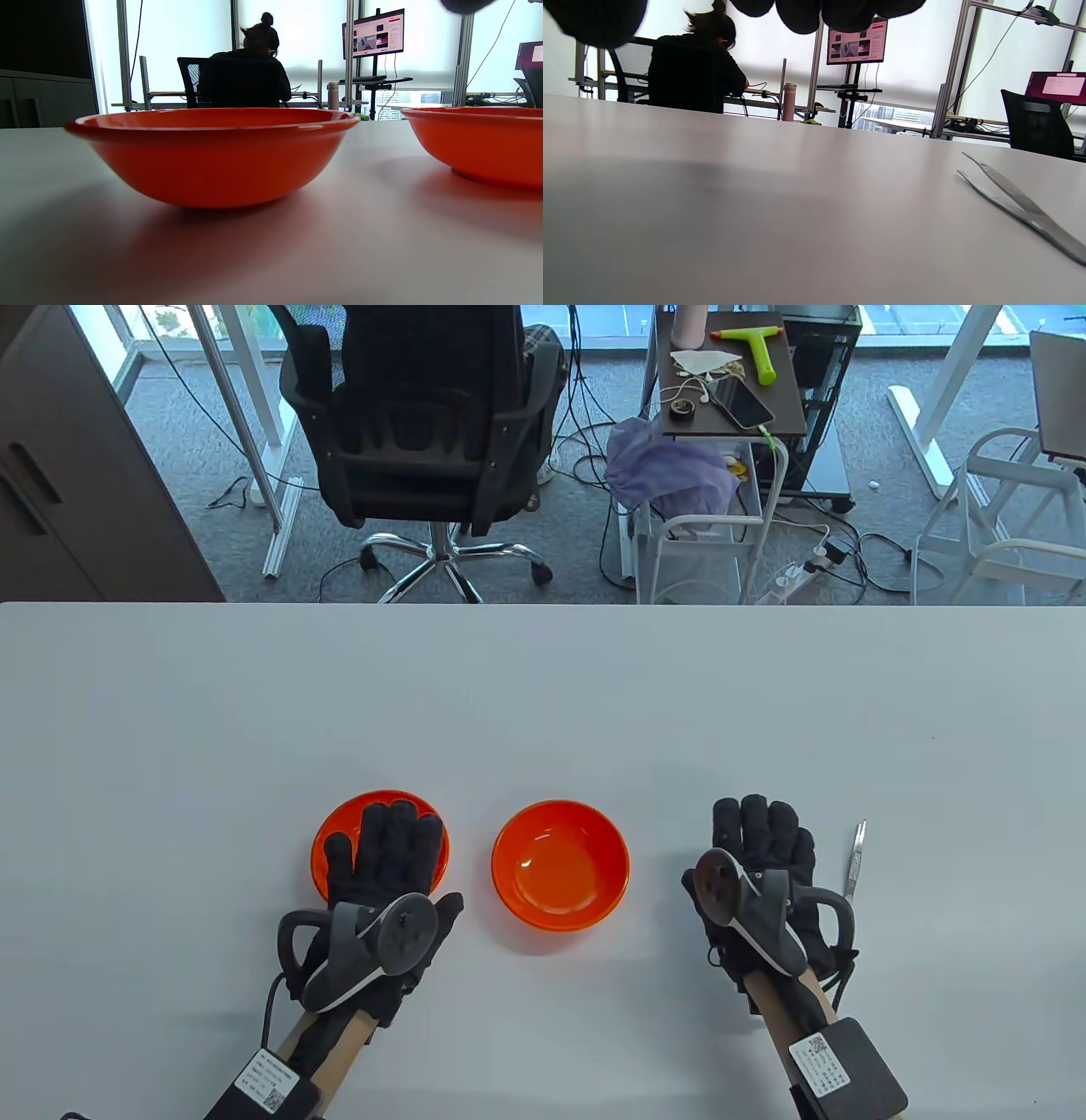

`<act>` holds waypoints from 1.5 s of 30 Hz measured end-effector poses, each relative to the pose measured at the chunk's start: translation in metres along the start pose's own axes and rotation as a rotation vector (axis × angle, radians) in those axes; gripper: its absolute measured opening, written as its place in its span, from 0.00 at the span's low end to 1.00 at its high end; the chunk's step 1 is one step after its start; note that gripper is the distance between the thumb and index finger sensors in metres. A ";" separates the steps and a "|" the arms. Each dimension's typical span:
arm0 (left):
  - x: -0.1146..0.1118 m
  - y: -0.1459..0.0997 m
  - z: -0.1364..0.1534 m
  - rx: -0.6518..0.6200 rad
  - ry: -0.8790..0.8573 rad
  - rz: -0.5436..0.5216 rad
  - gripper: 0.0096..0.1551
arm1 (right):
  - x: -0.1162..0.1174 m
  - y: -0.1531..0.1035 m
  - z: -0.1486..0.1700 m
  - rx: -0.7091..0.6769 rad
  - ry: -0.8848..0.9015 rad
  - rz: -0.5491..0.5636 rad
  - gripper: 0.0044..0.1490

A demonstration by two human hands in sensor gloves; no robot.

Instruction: Pick sunflower seeds with tweezers into bowl

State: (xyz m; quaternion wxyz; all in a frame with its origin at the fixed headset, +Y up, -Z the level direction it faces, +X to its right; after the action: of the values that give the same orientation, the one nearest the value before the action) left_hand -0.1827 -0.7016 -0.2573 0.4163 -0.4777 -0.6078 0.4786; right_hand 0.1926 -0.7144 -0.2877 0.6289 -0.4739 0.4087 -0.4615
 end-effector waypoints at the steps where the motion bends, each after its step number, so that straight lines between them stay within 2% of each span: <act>1: 0.000 0.000 0.000 0.001 0.000 0.000 0.48 | 0.001 0.004 0.008 0.032 0.008 -0.004 0.58; 10: 0.001 0.001 0.003 0.012 -0.007 -0.001 0.48 | 0.021 0.027 0.088 0.339 0.179 -0.049 0.58; 17: 0.002 0.001 0.006 0.024 -0.012 -0.004 0.48 | 0.046 0.036 0.123 0.482 0.228 -0.134 0.58; 22: 0.002 0.001 0.006 0.025 -0.013 0.002 0.48 | 0.062 0.039 0.132 0.555 0.134 -0.236 0.59; 29: 0.002 0.001 0.007 0.026 -0.011 0.000 0.48 | 0.071 0.043 0.139 0.621 0.064 -0.253 0.54; 36: 0.002 0.001 0.007 0.033 -0.015 0.002 0.48 | 0.082 0.044 0.140 0.633 0.058 -0.298 0.44; 41: 0.002 0.001 0.008 0.036 -0.016 0.001 0.48 | 0.084 0.045 0.139 0.620 0.049 -0.329 0.31; 45: 0.002 0.001 0.008 0.040 -0.021 0.001 0.47 | 0.082 0.045 0.135 0.589 0.046 -0.322 0.28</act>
State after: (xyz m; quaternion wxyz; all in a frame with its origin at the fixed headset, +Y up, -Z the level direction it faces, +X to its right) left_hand -0.1910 -0.7015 -0.2595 0.4192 -0.4647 -0.6023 0.4956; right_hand 0.3491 -0.7584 -0.3082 0.6485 -0.3198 0.1915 -0.6637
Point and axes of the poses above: the tracker on the back of each hand, its own z axis roughly to the little-finger side, its own y axis roughly from the wrist to the fingertips, x = y × z, the point moved 3 cm from there along y, roughly from the wrist to the fingertips, and after that the axes turned 11 degrees about -y, right-handed, at the moved point
